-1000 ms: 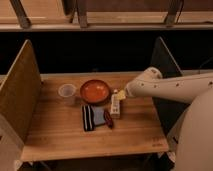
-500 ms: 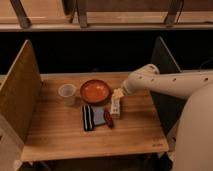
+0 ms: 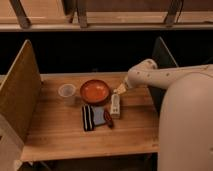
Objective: Drag the ceramic bowl in a circle
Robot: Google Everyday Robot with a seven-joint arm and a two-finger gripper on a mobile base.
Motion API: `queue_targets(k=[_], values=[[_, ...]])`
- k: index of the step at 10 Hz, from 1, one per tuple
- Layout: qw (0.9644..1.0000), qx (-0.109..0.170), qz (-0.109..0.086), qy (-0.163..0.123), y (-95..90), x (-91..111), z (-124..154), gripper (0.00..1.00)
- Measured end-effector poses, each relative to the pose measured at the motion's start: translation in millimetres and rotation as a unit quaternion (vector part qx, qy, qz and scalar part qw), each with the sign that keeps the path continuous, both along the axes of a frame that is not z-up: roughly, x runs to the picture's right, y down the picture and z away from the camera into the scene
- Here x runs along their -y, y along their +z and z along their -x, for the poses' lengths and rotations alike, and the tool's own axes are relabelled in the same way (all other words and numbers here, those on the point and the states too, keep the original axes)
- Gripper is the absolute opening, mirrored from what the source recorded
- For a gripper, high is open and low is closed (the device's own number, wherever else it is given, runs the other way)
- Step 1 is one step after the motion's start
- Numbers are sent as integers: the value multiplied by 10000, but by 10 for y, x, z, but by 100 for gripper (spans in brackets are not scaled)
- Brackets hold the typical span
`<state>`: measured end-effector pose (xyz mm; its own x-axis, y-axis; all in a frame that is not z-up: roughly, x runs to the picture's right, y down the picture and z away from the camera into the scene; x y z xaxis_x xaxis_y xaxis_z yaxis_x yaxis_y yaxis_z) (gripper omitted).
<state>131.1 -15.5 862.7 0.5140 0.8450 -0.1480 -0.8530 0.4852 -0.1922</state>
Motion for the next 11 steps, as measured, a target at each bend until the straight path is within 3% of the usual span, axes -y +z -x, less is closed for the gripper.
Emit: queue_targets(k=[3,6,11], values=[[9998,64,154,-49,292,9,237,80],[9985,336,400,-187,561,-49,541,80],[9956,659,454,-494,781,92,820,80]])
